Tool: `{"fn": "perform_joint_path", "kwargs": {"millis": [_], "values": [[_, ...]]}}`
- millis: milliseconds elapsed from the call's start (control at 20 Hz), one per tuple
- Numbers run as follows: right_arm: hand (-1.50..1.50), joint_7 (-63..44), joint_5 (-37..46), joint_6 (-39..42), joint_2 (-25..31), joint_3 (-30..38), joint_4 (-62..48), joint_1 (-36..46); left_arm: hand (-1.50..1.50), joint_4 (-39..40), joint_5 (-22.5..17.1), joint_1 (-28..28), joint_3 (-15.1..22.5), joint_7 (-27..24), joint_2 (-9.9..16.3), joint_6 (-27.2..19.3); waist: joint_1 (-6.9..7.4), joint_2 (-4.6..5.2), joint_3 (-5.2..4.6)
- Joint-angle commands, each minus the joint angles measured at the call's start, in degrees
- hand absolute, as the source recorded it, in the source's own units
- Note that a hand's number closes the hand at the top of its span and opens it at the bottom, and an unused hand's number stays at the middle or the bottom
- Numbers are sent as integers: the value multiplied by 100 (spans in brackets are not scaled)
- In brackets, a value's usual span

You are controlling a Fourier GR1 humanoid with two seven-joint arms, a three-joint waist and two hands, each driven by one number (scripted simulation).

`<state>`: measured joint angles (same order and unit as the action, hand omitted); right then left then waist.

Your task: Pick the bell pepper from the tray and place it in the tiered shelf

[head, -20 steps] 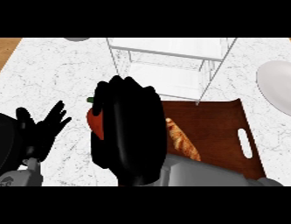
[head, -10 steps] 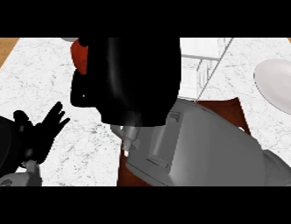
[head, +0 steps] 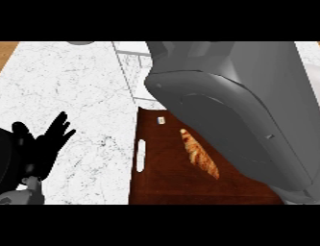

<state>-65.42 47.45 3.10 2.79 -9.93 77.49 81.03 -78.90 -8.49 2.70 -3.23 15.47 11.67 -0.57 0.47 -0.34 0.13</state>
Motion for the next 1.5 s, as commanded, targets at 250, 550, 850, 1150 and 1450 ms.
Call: {"fn": "perform_joint_path", "kwargs": {"millis": [250,550,850,1150,1450], "values": [[150,127,-311,540,235,719,-1090,378,0,148,160,12,158,78,-238,-139,-17,36,-18],[150,1095,-84,65,293,652,-1949,89,0,281,-28,-117,-77,-87,-15,198,38,58,-19],[150,1605,-6,-185,518,915,-2423,140,0,-69,38,46,11,367,-76,40,32,50,-15],[150,1878,250,-513,378,829,-2956,241,0,210,90,-54,-78,119,-56,108,28,49,-17],[150,2533,22,-677,488,1155,-3365,388,0,26,80,-3,-43,266,-128,85,34,44,-15]]}}
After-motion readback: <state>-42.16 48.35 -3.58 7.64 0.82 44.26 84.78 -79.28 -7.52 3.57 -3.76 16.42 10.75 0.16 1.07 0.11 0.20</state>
